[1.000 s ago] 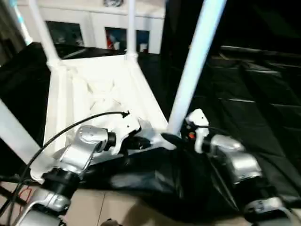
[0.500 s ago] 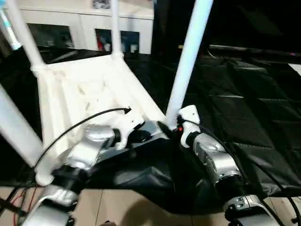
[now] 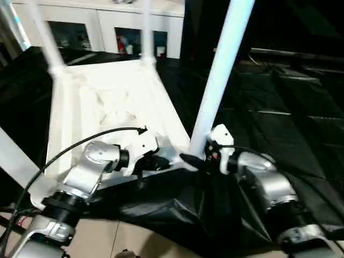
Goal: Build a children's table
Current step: Rotate leg to tighten
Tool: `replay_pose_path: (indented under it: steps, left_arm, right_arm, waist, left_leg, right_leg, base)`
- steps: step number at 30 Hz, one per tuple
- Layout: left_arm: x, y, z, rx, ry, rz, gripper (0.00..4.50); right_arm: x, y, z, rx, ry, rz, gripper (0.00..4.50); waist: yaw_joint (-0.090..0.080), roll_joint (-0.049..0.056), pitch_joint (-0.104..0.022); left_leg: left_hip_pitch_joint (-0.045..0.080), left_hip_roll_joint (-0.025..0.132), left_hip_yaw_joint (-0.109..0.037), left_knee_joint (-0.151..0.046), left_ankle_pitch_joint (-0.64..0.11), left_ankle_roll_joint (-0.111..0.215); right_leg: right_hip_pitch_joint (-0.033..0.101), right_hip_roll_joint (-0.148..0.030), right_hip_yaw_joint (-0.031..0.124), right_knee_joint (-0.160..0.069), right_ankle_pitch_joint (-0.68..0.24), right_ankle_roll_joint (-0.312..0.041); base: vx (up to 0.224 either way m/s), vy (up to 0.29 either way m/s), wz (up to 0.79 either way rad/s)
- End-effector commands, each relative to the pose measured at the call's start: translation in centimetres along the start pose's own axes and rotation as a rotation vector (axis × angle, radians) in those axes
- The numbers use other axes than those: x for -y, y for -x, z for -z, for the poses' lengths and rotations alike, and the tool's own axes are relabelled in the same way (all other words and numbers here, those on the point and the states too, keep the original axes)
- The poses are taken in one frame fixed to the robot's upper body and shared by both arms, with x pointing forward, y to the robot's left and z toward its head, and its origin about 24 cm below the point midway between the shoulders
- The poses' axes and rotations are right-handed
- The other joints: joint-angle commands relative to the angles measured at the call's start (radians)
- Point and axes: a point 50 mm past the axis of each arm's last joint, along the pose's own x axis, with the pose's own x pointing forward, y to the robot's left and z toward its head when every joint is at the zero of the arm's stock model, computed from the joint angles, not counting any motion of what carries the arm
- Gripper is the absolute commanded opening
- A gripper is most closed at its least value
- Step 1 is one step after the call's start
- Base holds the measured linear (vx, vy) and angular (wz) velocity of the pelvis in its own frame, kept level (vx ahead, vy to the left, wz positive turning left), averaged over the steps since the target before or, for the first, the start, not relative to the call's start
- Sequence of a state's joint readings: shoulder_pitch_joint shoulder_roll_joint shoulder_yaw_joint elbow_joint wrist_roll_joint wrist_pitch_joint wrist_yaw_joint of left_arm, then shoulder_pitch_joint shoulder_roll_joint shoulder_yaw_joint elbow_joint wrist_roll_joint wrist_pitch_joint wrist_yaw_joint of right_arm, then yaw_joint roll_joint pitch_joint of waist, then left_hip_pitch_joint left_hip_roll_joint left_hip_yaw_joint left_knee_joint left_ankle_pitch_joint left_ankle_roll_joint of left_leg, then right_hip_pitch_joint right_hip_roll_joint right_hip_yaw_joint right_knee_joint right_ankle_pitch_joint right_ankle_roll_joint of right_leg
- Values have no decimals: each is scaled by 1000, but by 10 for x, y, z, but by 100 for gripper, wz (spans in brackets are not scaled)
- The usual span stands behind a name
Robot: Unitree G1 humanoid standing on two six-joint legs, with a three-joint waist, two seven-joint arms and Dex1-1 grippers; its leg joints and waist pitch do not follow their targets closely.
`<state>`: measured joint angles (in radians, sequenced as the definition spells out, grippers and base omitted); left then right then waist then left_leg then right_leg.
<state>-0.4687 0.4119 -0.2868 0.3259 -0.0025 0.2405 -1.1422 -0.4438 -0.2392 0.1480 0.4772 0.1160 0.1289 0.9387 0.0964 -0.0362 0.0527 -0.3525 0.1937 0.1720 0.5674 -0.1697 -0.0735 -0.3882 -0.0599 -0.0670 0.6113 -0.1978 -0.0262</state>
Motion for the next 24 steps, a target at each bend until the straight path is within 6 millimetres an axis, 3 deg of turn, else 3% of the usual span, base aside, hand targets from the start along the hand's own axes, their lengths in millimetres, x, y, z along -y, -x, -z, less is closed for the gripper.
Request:
replay_pose_path:
  steps: [1,3,5,9,12,16,21,24]
  left_arm:
    - [10,-11,6,-39,31,64,0]
    - [10,-11,6,-34,33,63,0]
    - [10,-9,8,-45,18,56,44]
    - [12,-5,13,-82,-28,63,68]
    - [11,-3,14,-83,-28,56,68]
    - [10,-3,15,-81,-1,54,68]
    - [10,-2,11,37,48,70,68]
    - [11,0,15,14,55,86,42]
  right_arm:
    - [0,0,-3,8,8,-6,336]
    - [2,0,-3,10,6,2,336]
    - [2,0,-4,12,3,2,342]
    - [1,-1,-4,14,1,-1,342]
    - [0,0,-3,13,-5,-8,342]
    - [0,0,-3,13,-6,-9,342]
    - [1,1,-3,13,-6,-10,342]
    - [1,1,-3,11,-6,-10,342]
  waist:
    - [-3,8,-55]
    - [-3,7,-54]
    - [-4,6,-57]
    - [-5,6,-62]
    - [-8,5,-62]
    - [-7,5,-60]
    - [-6,5,-62]
    - [-7,4,-61]
  left_leg:
    - [14,43,-7,-63,-247,15]
    - [13,42,-8,-64,-254,11]
    - [10,42,-10,-64,-236,10]
    - [7,41,-10,-60,-187,24]
    - [5,40,-8,-59,-174,32]
    - [7,41,-8,-60,-199,25]
    - [7,39,-7,-58,-185,24]
    - [6,40,-7,-59,-185,27]
  right_leg:
    - [40,-84,55,-77,-215,-200]
    - [40,-84,55,-79,-238,-192]
    - [43,-85,56,-77,-220,-186]
    - [46,-82,55,-67,-130,-198]
    - [47,-82,54,-65,-105,-208]
    - [46,-83,54,-70,-158,-201]
    - [47,-82,54,-66,-131,-208]
    - [47,-82,54,-66,-129,-208]
  base:
    - [0,0,0]
    - [0,0,0]
    - [0,0,0]
    - [0,0,0]
    - [0,0,0]
    - [0,0,0]
    - [0,0,0]
    - [0,0,0]
